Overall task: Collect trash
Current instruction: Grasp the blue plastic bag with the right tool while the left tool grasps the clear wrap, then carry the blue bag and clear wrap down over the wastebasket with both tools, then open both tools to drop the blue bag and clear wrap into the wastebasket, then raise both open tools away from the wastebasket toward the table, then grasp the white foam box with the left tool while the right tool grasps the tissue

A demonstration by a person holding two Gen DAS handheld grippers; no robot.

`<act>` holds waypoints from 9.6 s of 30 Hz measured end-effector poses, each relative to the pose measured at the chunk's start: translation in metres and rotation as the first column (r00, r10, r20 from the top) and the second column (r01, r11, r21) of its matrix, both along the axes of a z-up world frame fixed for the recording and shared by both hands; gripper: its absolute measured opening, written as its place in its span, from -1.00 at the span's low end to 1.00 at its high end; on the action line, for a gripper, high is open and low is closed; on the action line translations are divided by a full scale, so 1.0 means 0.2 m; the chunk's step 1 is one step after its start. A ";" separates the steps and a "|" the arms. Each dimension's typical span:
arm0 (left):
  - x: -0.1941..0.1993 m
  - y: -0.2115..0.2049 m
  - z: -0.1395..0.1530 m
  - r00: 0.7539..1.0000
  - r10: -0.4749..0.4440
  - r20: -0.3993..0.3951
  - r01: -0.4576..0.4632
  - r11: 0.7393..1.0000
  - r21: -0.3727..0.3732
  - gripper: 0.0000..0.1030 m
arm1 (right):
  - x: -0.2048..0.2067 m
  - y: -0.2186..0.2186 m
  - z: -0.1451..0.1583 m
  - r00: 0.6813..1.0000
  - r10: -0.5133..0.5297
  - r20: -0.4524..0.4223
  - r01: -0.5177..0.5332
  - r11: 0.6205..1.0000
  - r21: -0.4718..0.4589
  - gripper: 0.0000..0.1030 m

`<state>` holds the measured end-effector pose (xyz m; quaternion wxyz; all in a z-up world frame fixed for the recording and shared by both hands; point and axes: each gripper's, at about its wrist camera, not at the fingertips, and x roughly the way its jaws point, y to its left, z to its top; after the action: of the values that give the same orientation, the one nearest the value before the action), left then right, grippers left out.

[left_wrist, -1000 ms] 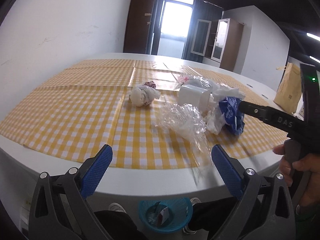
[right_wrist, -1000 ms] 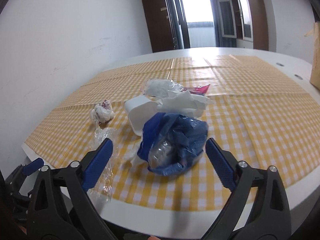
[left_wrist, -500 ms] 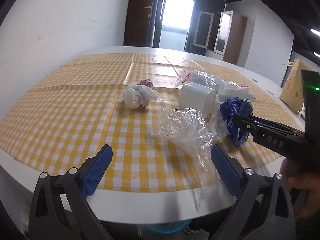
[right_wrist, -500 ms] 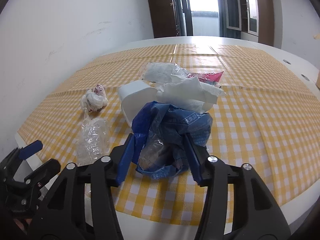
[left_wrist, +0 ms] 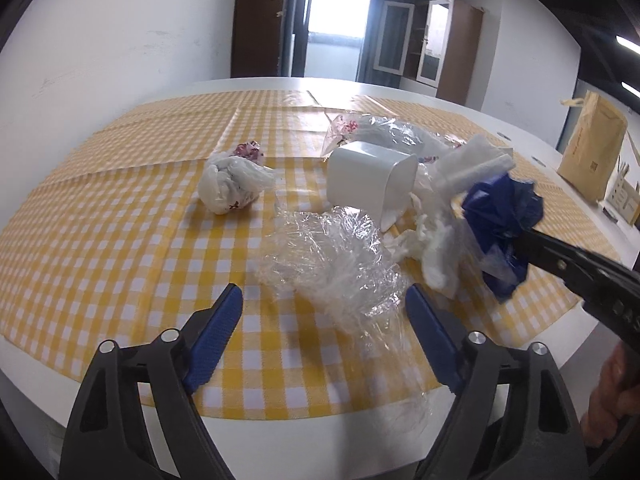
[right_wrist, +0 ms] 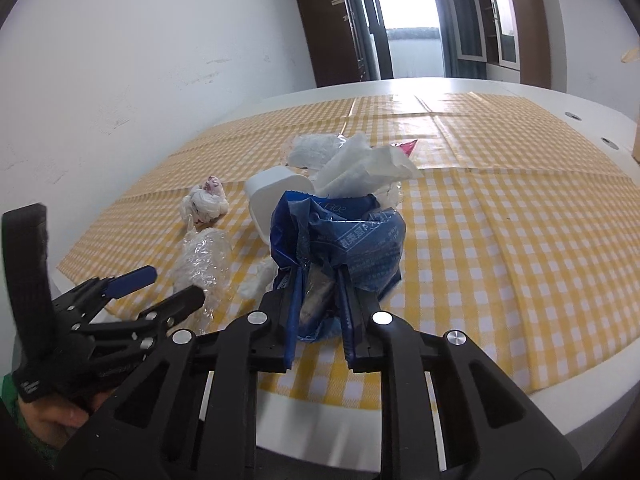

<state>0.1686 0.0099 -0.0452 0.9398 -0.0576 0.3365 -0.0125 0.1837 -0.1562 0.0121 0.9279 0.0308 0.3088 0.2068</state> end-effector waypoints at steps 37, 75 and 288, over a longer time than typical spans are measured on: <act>-0.59 -0.03 0.22 0.974 -0.114 0.196 0.129 0.989 -0.065 -0.34 | -0.53 -0.16 0.13 0.994 0.043 0.098 -0.047 0.998 0.039 -0.99; -1.05 -0.02 -0.20 0.955 -0.297 0.004 0.296 0.952 -0.079 -0.33 | -0.93 -0.12 -0.36 0.973 0.200 -0.112 -0.205 0.978 -0.035 -0.99; 0.45 -0.11 0.09 0.995 -0.053 -0.084 0.059 0.996 0.070 -0.09 | 0.51 -0.06 -0.03 0.981 0.126 -0.147 -0.140 0.985 -0.096 -0.43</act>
<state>0.2580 -0.0114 -0.0279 0.9260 -0.0145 0.3764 -0.0241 0.2852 -0.1685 0.0062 0.8881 -0.0246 0.3854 0.2491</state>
